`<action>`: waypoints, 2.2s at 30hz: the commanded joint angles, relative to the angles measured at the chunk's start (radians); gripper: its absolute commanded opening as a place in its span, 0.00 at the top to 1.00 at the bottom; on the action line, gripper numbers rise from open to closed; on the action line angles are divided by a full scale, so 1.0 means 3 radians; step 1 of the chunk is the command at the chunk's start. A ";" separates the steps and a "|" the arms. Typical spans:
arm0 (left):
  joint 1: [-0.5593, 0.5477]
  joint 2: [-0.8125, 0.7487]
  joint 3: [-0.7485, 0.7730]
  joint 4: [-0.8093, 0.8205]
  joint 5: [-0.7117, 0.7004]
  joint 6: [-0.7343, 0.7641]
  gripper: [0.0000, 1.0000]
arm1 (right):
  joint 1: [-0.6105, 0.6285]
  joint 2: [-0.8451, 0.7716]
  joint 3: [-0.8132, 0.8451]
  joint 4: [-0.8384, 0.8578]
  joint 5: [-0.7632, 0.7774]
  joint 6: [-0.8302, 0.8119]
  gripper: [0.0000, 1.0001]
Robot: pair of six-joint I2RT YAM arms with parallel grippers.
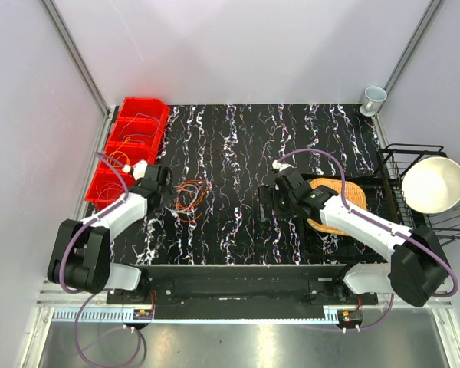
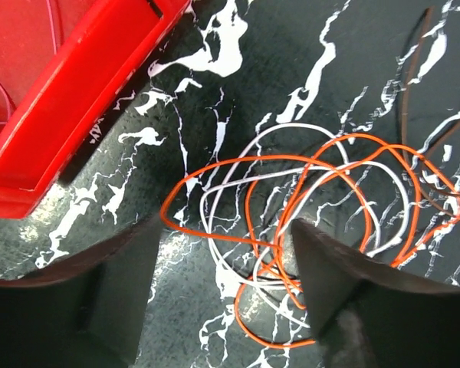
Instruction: Untangle the cables
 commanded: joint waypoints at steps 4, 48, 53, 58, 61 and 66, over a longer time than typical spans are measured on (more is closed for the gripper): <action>0.0014 0.0068 0.0091 0.0182 -0.0046 -0.0052 0.95 | -0.0011 0.0027 0.0092 0.0037 0.0051 -0.0055 0.01; -0.0574 -0.1722 0.0323 -0.0206 0.1367 0.0767 1.00 | 0.0029 -0.0301 -0.0072 0.1156 -0.1105 0.0680 0.02; -0.0574 -0.1431 0.0000 0.0058 0.1100 0.0654 1.00 | 0.0045 0.0328 0.0189 0.1167 -0.1028 0.0880 0.04; -0.0574 -0.0936 -0.0265 0.0355 0.1007 0.0608 1.00 | 0.0055 0.0778 0.0363 0.1172 -0.1048 0.0885 0.05; -0.0574 -0.0619 -0.0287 0.0590 0.1150 0.0602 1.00 | 0.0096 0.0963 0.0450 0.1177 -0.1135 0.0840 0.05; -0.0574 -0.0331 -0.0205 0.0749 0.1151 0.0608 1.00 | 0.0310 0.1096 0.0578 0.1233 -0.1161 0.0742 0.06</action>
